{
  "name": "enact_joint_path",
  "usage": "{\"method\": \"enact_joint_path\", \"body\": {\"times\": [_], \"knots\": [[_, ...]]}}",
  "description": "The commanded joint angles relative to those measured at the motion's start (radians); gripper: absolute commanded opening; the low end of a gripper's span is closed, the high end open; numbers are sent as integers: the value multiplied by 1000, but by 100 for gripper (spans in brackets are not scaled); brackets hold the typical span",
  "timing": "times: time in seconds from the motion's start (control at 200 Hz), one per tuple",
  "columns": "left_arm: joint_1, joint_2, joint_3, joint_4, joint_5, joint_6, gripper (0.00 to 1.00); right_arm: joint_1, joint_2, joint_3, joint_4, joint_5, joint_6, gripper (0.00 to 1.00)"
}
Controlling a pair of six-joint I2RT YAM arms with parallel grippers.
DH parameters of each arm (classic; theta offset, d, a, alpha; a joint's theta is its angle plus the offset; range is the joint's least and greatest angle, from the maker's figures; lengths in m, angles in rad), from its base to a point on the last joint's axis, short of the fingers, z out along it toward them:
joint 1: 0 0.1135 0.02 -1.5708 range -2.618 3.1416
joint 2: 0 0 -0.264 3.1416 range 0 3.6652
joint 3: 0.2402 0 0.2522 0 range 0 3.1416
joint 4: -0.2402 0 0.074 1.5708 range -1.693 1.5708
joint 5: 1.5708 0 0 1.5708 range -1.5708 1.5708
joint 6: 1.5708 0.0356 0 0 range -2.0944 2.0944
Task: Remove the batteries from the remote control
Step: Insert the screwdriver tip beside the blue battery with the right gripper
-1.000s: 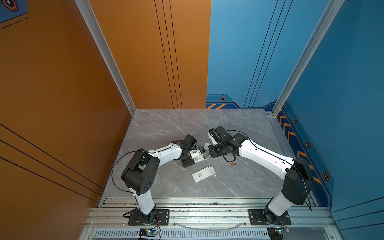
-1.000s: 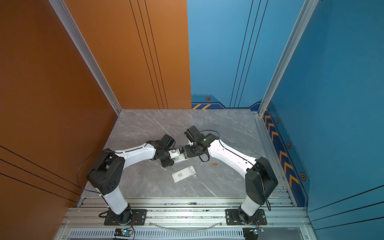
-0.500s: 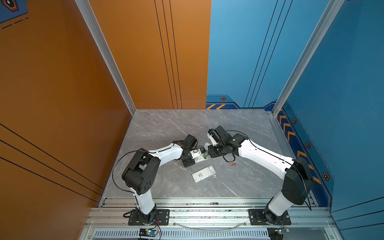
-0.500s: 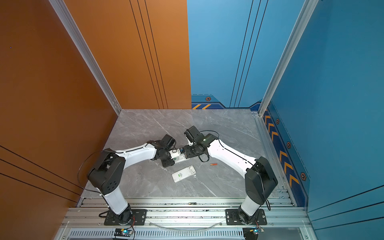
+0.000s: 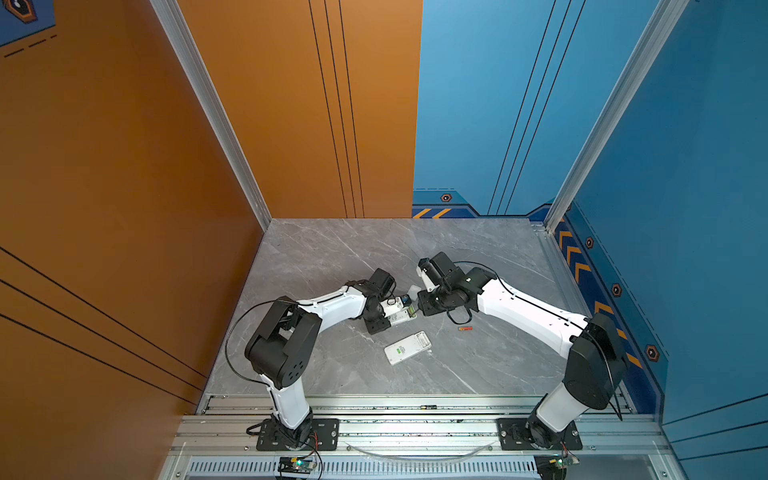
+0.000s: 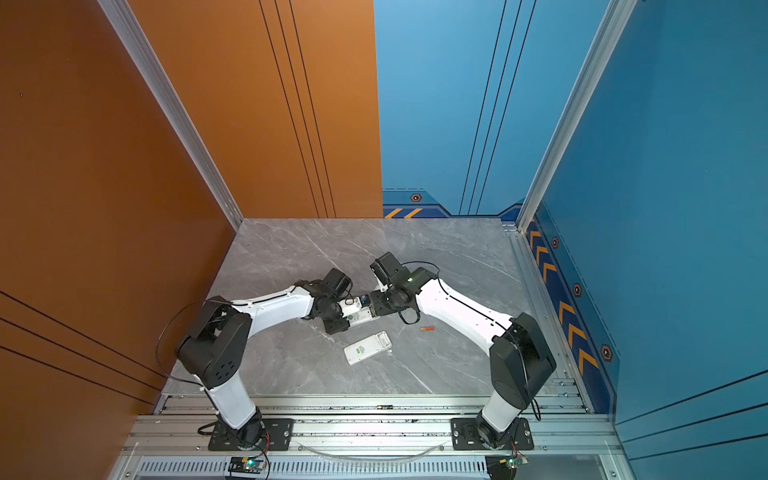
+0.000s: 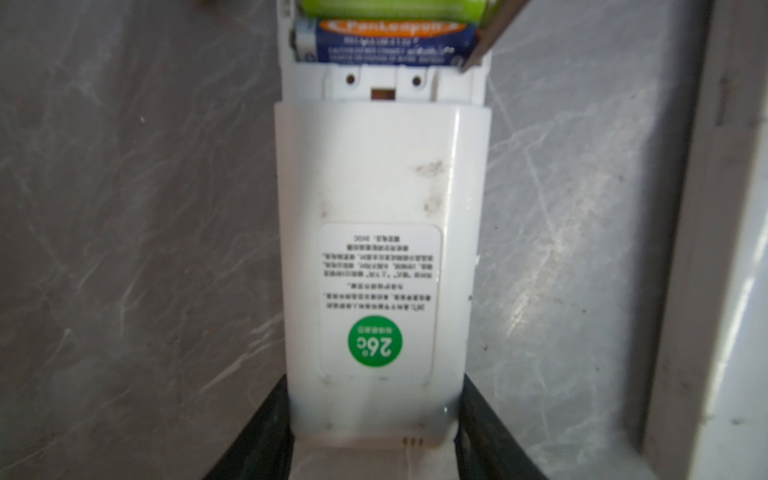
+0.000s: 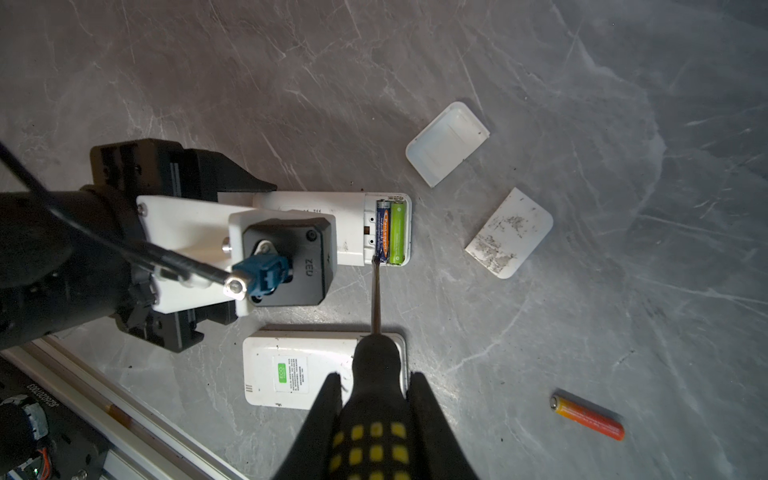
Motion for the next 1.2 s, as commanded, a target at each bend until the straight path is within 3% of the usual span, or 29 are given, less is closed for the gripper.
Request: {"method": "enact_joint_path", "body": {"times": [0.0, 1.196], "knots": [[-10, 48, -5, -17, 7, 9, 10, -10, 7, -11, -26, 12, 0, 0], [-8, 58, -6, -15, 12, 16, 10, -23, -6, -27, -63, 41, -22, 0]]}}
